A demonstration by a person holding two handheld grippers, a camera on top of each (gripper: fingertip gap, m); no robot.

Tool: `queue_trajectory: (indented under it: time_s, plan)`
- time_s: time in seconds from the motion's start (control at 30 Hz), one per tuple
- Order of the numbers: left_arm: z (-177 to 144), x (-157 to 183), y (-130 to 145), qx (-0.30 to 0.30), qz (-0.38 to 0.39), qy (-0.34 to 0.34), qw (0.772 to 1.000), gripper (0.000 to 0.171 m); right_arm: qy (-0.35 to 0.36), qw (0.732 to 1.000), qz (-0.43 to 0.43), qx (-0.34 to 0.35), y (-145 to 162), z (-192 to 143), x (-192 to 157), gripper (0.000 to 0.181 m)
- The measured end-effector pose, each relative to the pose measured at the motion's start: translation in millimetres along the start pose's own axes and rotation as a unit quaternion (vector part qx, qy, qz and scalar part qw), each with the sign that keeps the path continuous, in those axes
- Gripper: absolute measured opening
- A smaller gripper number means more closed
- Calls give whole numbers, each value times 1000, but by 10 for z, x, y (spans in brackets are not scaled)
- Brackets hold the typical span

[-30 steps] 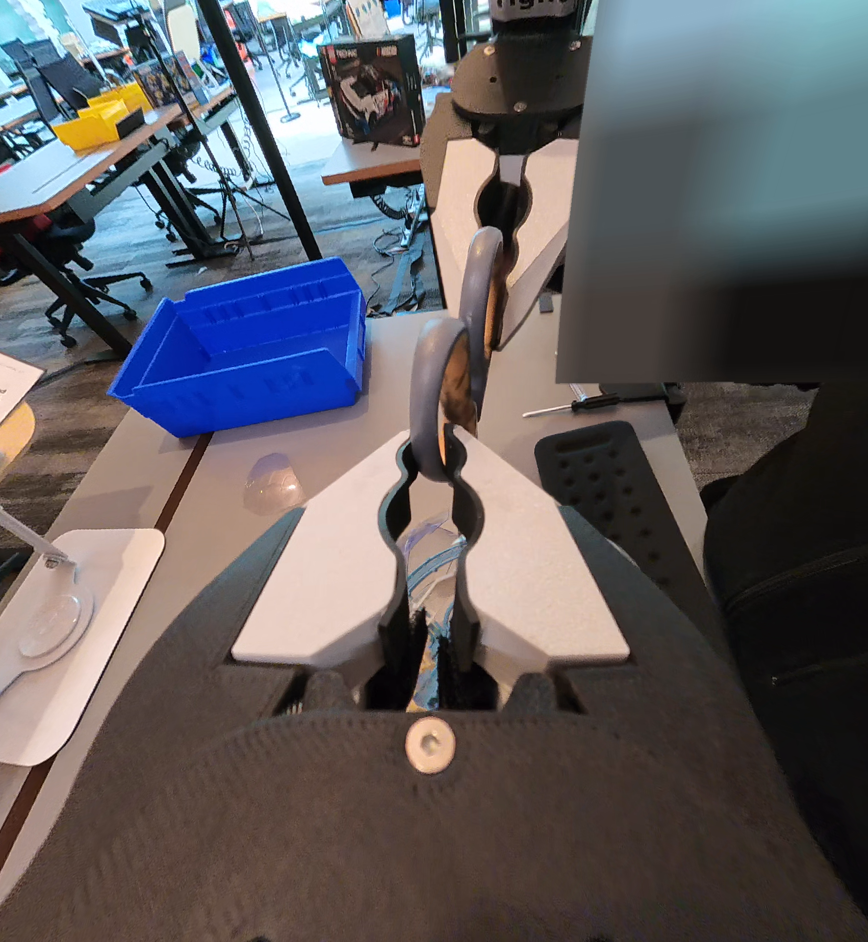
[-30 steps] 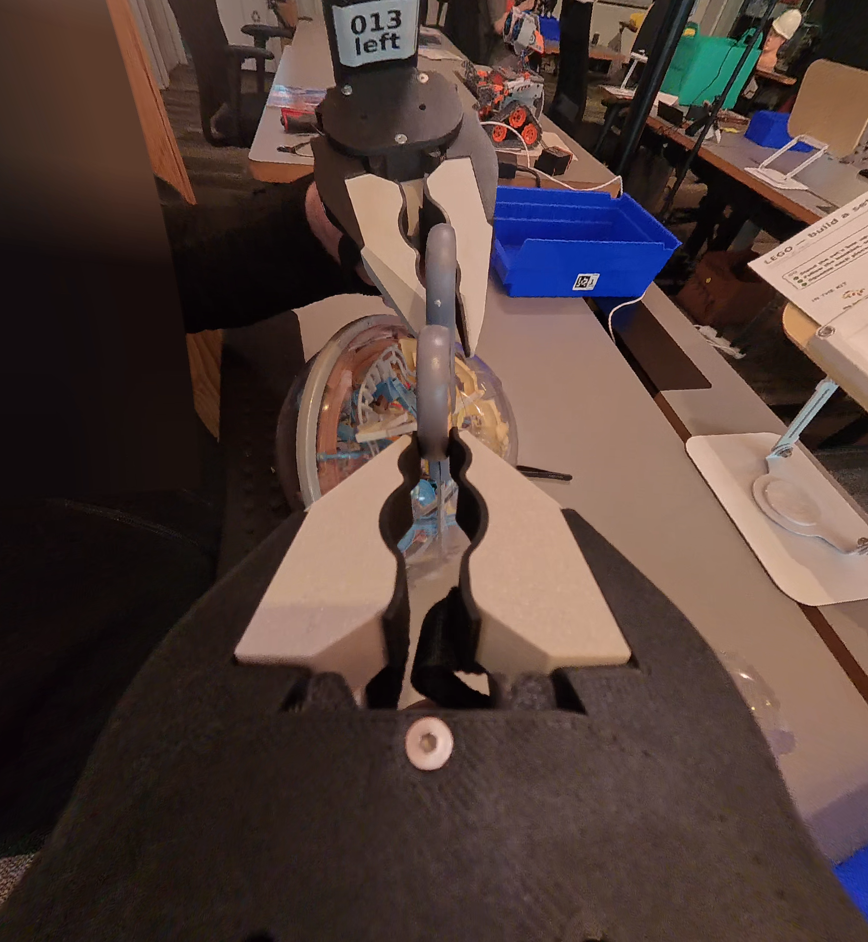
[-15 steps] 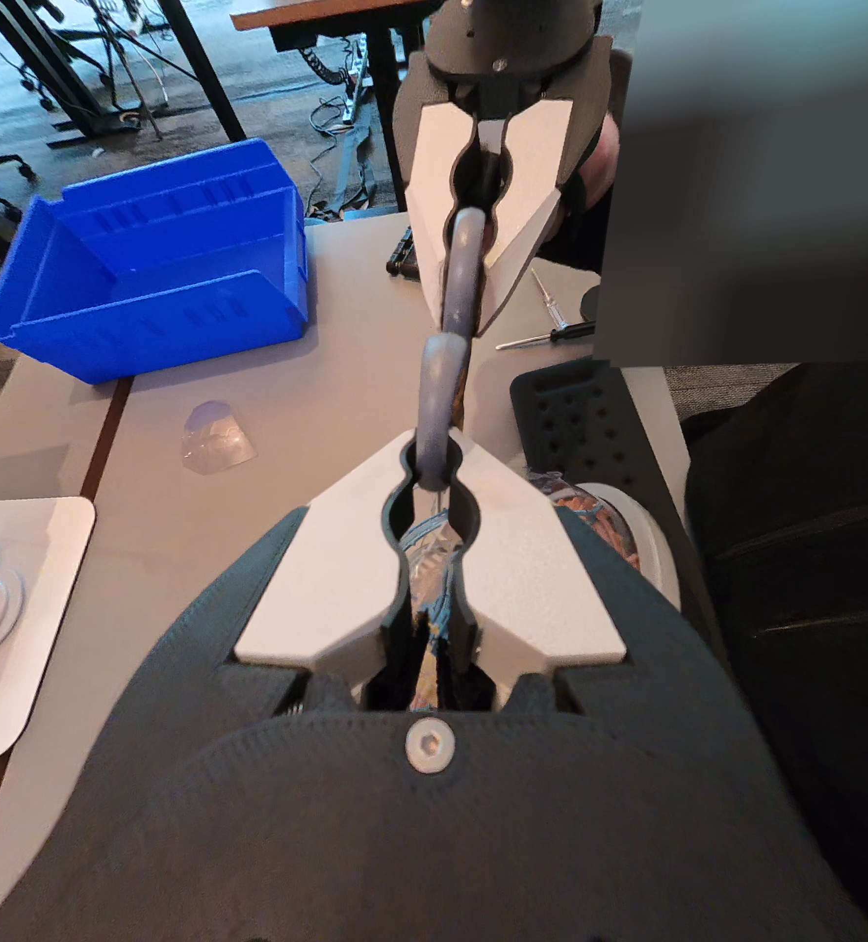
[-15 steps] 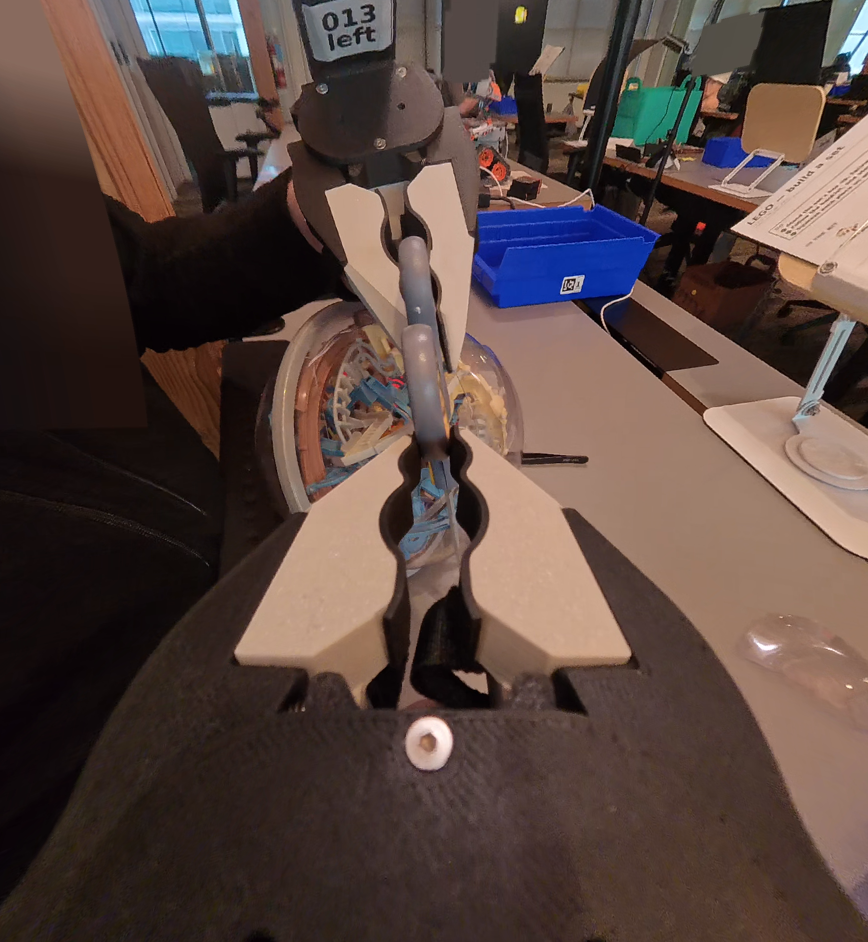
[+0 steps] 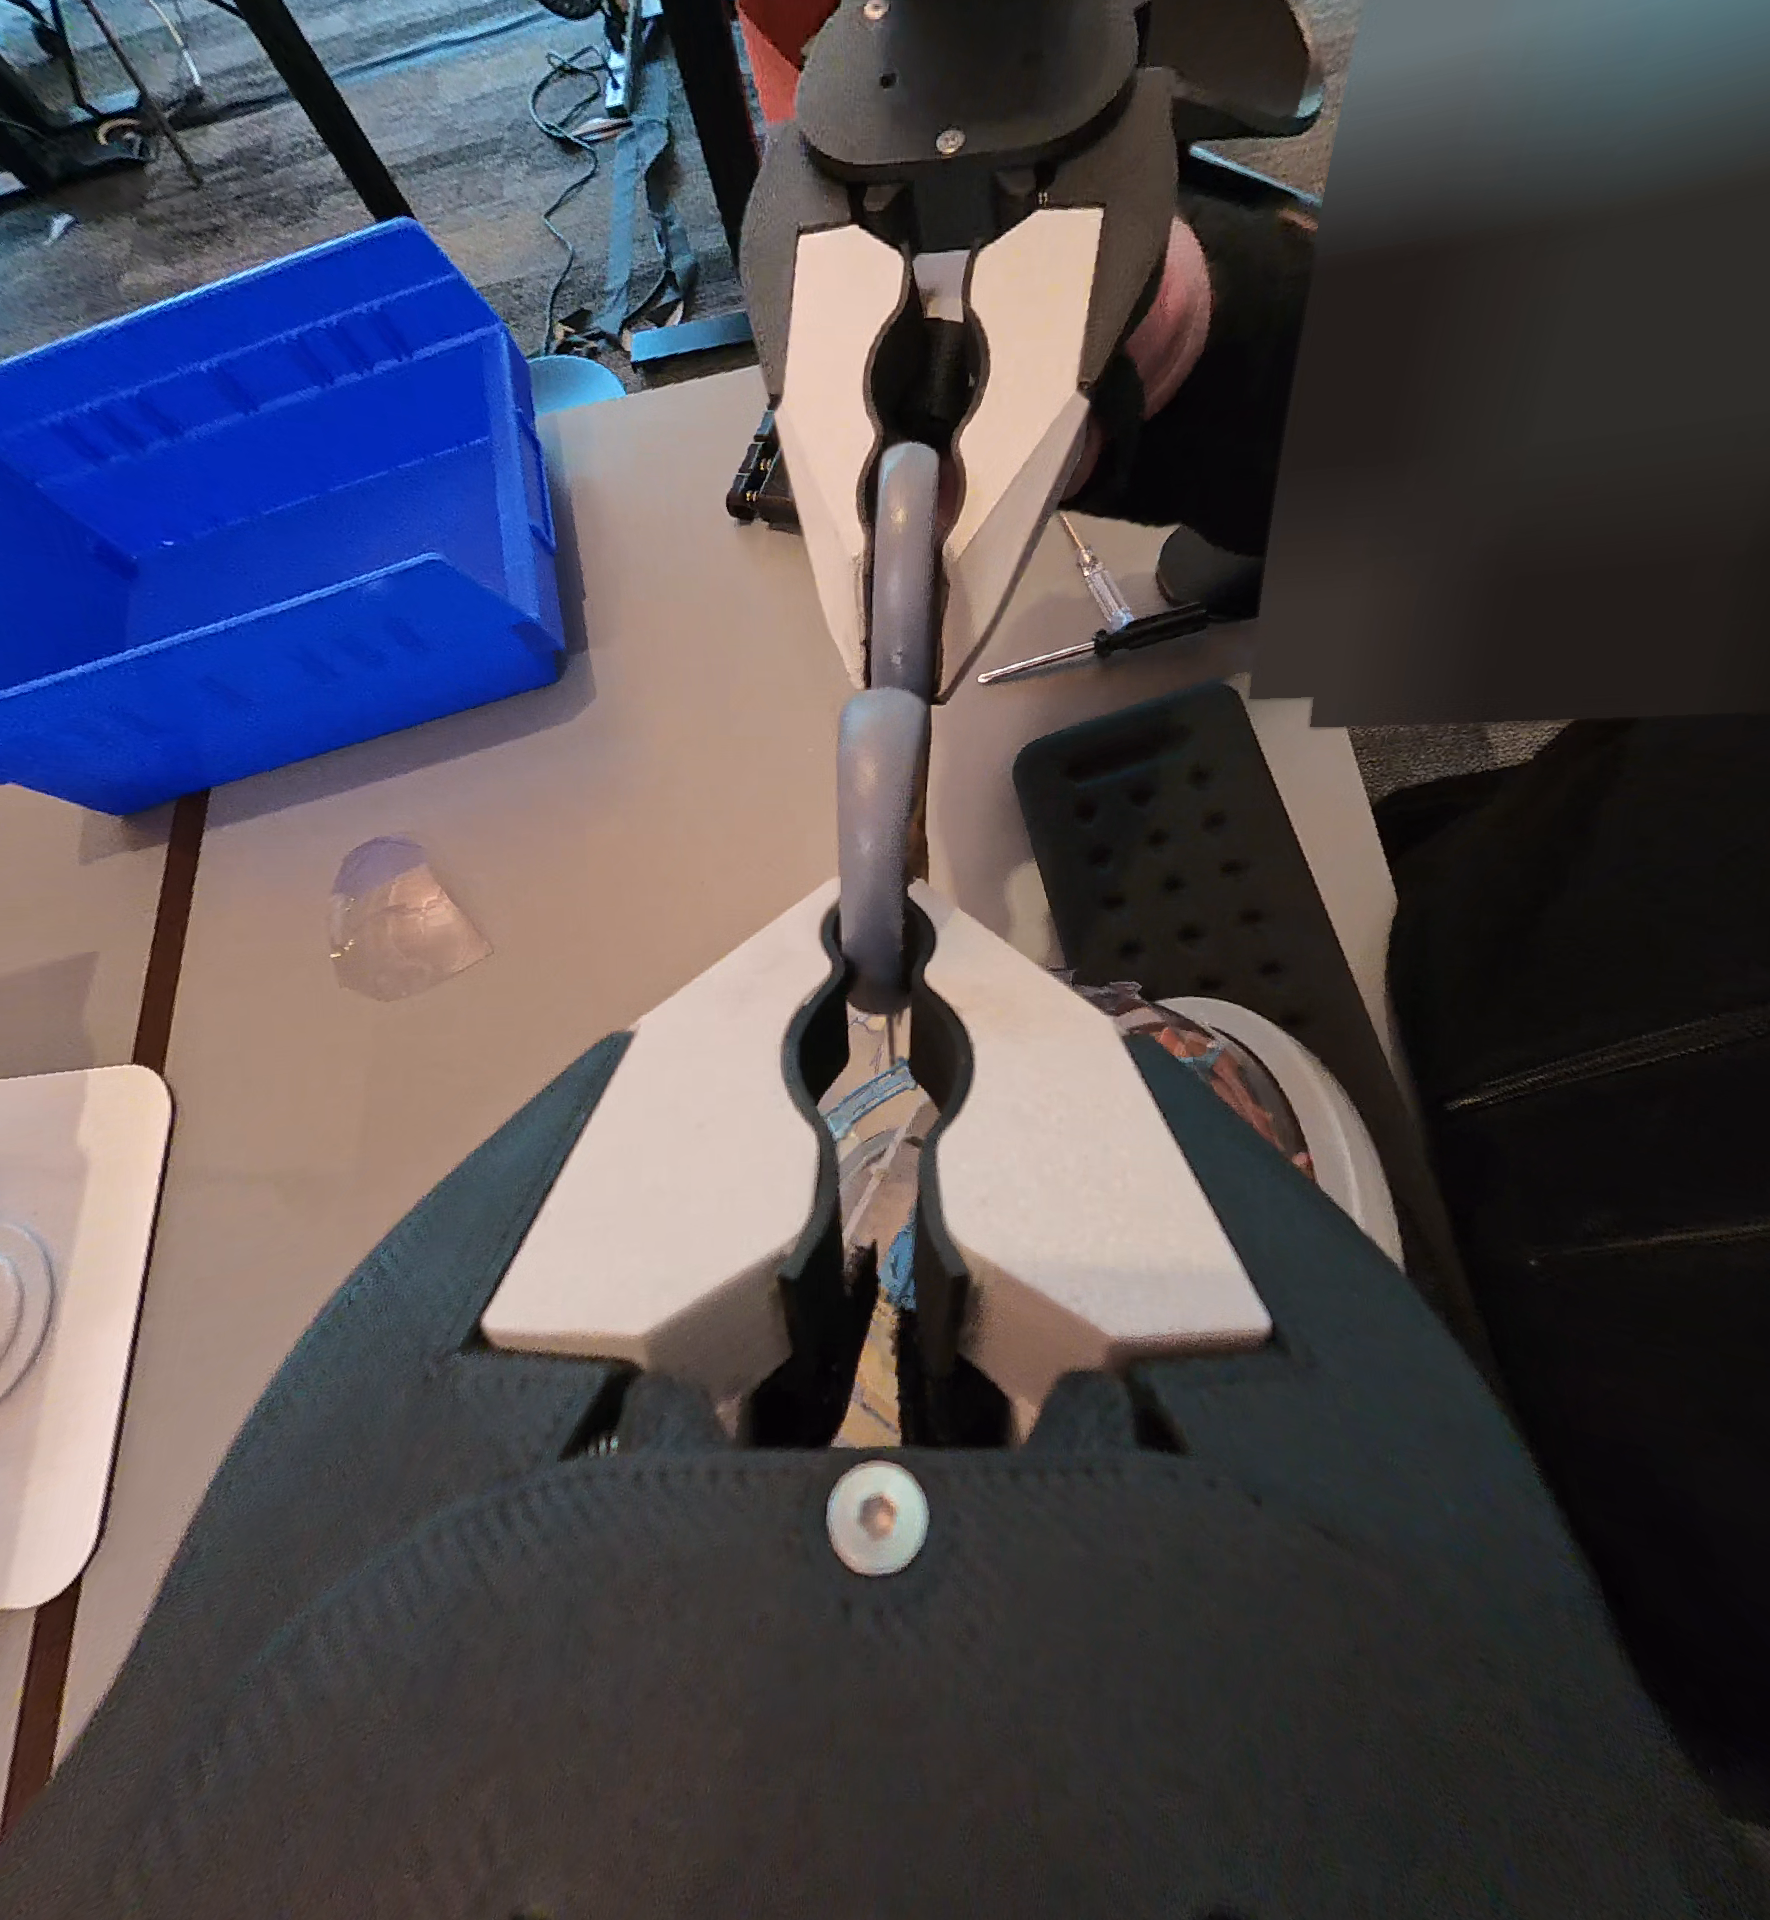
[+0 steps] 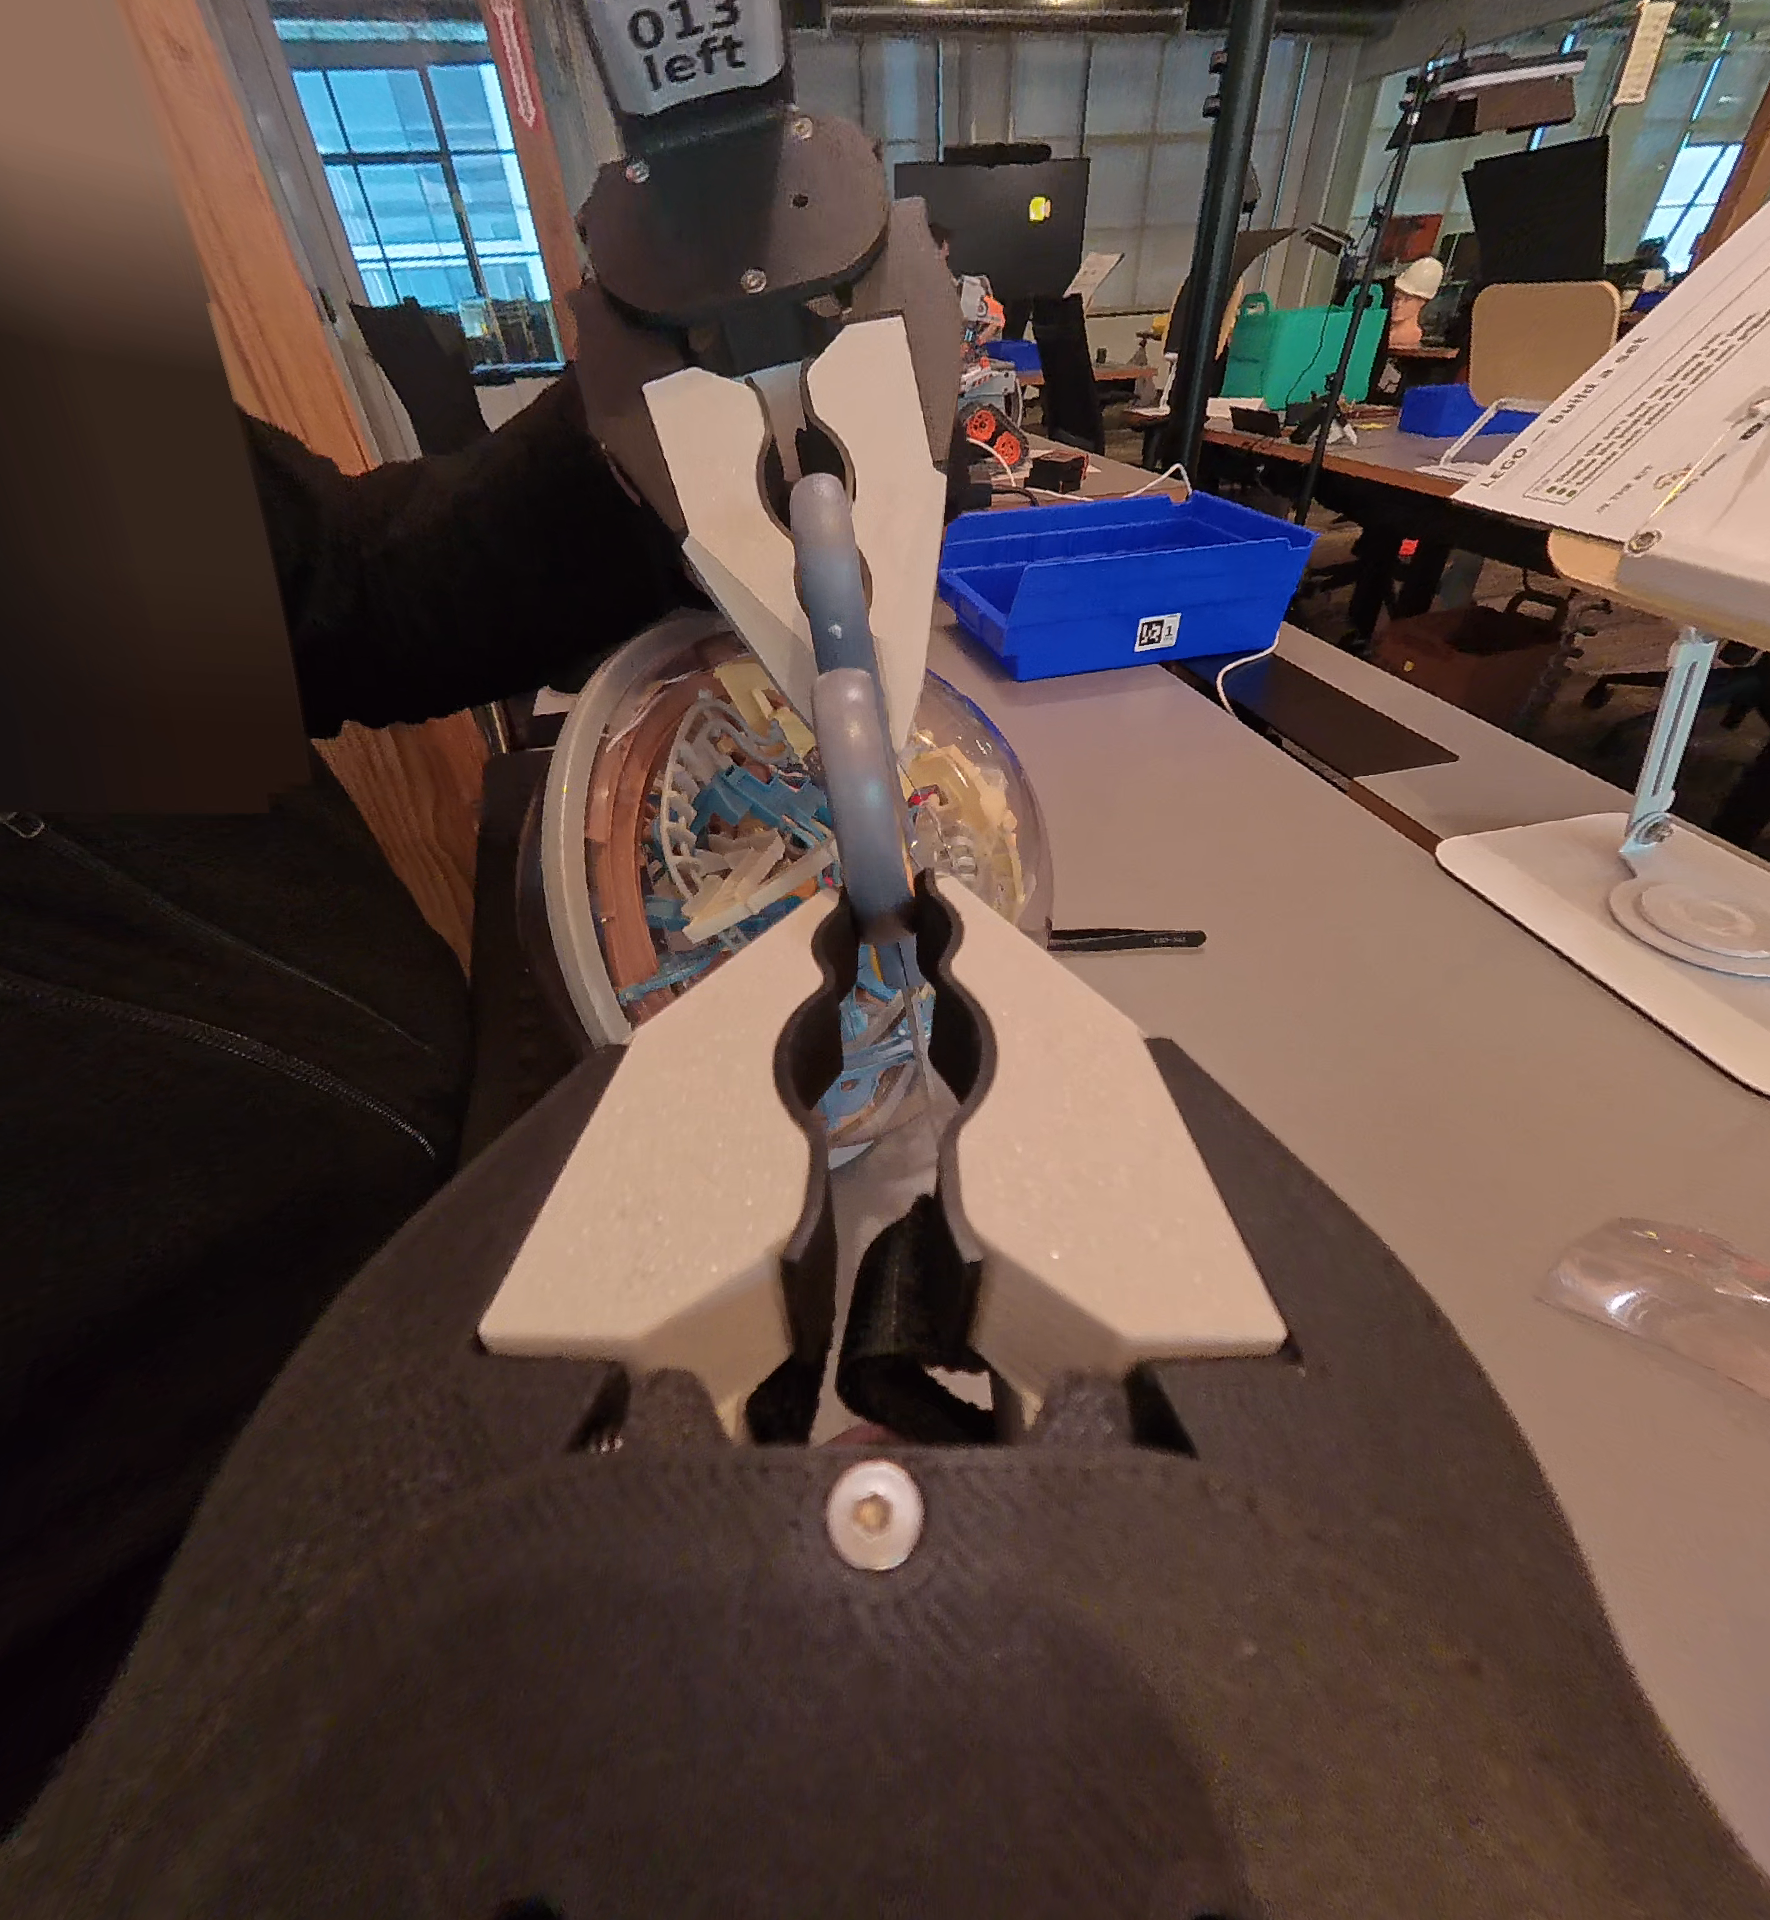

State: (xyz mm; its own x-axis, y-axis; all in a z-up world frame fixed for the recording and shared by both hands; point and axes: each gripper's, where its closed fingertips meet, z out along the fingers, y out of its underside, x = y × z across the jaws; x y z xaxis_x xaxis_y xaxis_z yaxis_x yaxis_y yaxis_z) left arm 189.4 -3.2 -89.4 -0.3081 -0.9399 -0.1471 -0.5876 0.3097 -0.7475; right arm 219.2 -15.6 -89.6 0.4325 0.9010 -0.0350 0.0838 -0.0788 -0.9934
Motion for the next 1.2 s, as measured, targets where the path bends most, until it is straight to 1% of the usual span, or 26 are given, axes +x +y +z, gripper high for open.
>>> queue_trajectory:
  time_s: [0.07,0.13,0.2,0.23,0.27,0.3,0.4,0.47,0.5,0.53,0.57,0.6,0.63,0.7,0.77,0.87,1.0,1.17,1.2]
  plan:
    - [6,20,9,-4,6,4,1000,0,0,1000,-10,-11,10,9,-18,7]
    - [51,69,-21,-2,16,10,1000,0,-16,999,-24,-23,4,57,-91,7]
    - [130,134,-34,-27,53,1,998,0,-23,997,-51,-48,20,195,-160,12]
    - [137,116,-22,-33,55,-8,998,0,-14,995,-69,-65,30,224,-151,10]
    - [118,91,-30,-20,38,-8,999,0,-5,994,-77,-74,22,217,-129,9]
    - [97,92,-14,-14,26,3,1000,0,0,994,-80,-69,-2,221,-122,8]
    - [107,131,26,-32,48,4,998,0,-11,994,-77,-76,27,245,-147,8]
    - [99,117,57,-33,40,12,999,0,-14,995,-66,-73,37,205,-134,9]
    - [87,94,81,-34,39,10,999,0,-4,996,-63,-66,28,168,-95,10]
    - [73,81,91,-32,37,8,999,0,1,997,-55,-59,25,124,-72,25]
    - [58,79,96,-28,33,10,999,0,-7,997,-48,-58,43,83,-84,33]
    - [50,80,97,-25,33,12,999,0,-9,998,-45,-53,58,58,-86,36]
    - [48,81,89,-22,34,14,999,0,-7,998,-45,-47,70,57,-74,32]
    - [46,89,70,-15,34,18,999,0,-7,998,-56,-31,81,75,-73,10]
    - [50,105,85,-18,43,18,999,0,-3,999,-53,-14,79,68,-54,10]
    - [72,122,62,-22,49,18,998,0,-4,998,-54,-11,83,86,-72,9]
    - [101,125,45,-33,60,19,997,0,0,998,-56,-23,93,64,-73,8]
    - [126,90,100,-77,83,11,994,0,24,995,-74,-65,166,124,-35,8]
    - [128,94,91,-78,81,12,994,0,24,994,-77,-70,165,137,-35,8]
